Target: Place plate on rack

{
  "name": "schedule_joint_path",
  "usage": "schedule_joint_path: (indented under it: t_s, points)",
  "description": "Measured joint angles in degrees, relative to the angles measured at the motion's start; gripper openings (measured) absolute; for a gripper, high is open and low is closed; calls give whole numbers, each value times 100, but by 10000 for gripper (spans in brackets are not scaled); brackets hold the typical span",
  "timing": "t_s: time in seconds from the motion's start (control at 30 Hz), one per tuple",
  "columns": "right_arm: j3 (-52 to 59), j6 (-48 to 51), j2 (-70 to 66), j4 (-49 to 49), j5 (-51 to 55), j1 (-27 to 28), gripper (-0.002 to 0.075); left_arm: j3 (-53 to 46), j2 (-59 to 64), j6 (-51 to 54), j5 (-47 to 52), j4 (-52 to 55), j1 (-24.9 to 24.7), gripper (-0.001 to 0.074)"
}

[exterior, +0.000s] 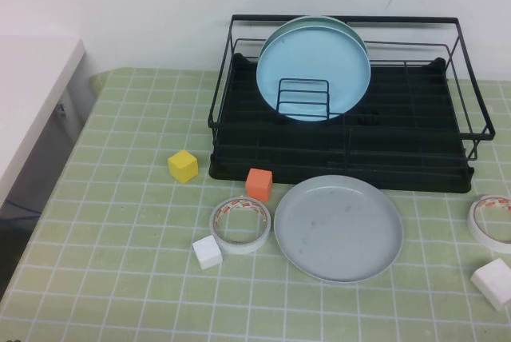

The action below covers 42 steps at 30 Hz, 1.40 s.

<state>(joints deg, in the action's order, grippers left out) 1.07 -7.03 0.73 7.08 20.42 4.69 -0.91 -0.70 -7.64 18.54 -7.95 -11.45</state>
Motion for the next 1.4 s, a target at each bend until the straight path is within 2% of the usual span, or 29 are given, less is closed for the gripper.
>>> schedule_joint_path:
  t_s: [1.27,1.4]
  points:
    - [0,72,0,66,0,0,-2,0,0,33,0,0,0,-3]
    - [27,72,0,66,-236,0,-2,-12,0,33,-214,0,0,-3]
